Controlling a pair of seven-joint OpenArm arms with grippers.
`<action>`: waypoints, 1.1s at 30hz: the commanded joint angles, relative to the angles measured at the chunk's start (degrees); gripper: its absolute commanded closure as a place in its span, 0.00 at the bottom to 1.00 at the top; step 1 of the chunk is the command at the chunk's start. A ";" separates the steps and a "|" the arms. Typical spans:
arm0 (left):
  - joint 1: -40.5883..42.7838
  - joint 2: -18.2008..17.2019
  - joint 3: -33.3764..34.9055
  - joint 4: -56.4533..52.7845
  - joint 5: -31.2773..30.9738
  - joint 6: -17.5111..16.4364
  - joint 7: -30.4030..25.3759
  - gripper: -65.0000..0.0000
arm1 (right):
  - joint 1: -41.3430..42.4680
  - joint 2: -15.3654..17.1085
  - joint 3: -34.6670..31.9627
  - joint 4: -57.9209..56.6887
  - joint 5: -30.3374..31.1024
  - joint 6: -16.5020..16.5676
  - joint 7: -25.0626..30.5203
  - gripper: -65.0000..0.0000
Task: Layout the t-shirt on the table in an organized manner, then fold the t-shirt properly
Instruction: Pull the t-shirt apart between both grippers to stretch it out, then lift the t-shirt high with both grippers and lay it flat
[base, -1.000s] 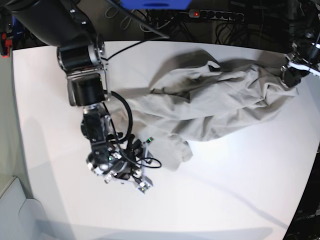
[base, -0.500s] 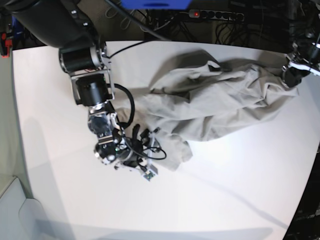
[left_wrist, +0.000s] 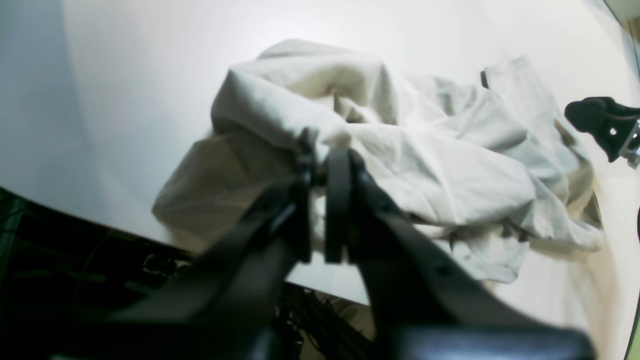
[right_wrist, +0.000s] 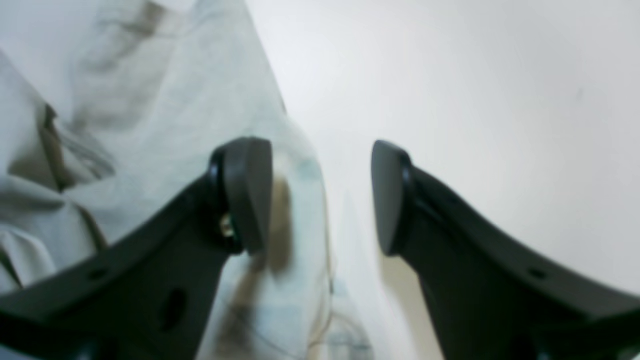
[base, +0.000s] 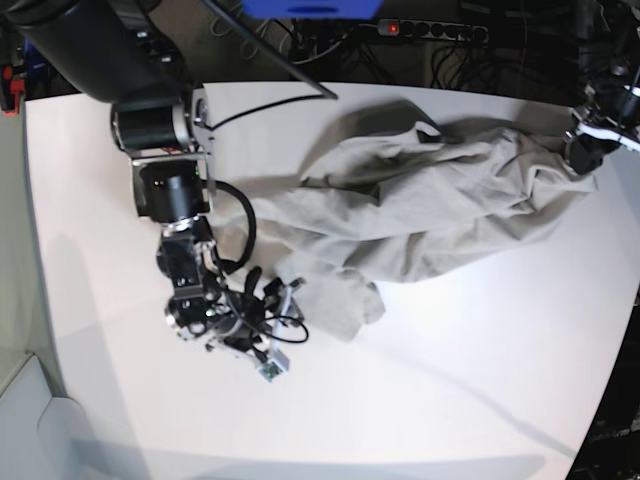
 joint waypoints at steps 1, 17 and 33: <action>0.21 -0.66 -0.31 0.82 -1.40 0.24 -0.87 1.00 | 1.61 -0.16 0.10 0.39 0.79 -0.34 1.32 0.51; 0.21 -0.66 -0.31 0.82 -1.40 0.24 -0.87 1.00 | 2.14 1.07 0.10 -6.20 0.70 -0.34 4.92 1.00; 2.15 1.54 0.40 1.35 -7.73 0.24 -0.60 1.00 | 8.91 8.37 7.49 4.53 0.79 -0.34 6.59 1.00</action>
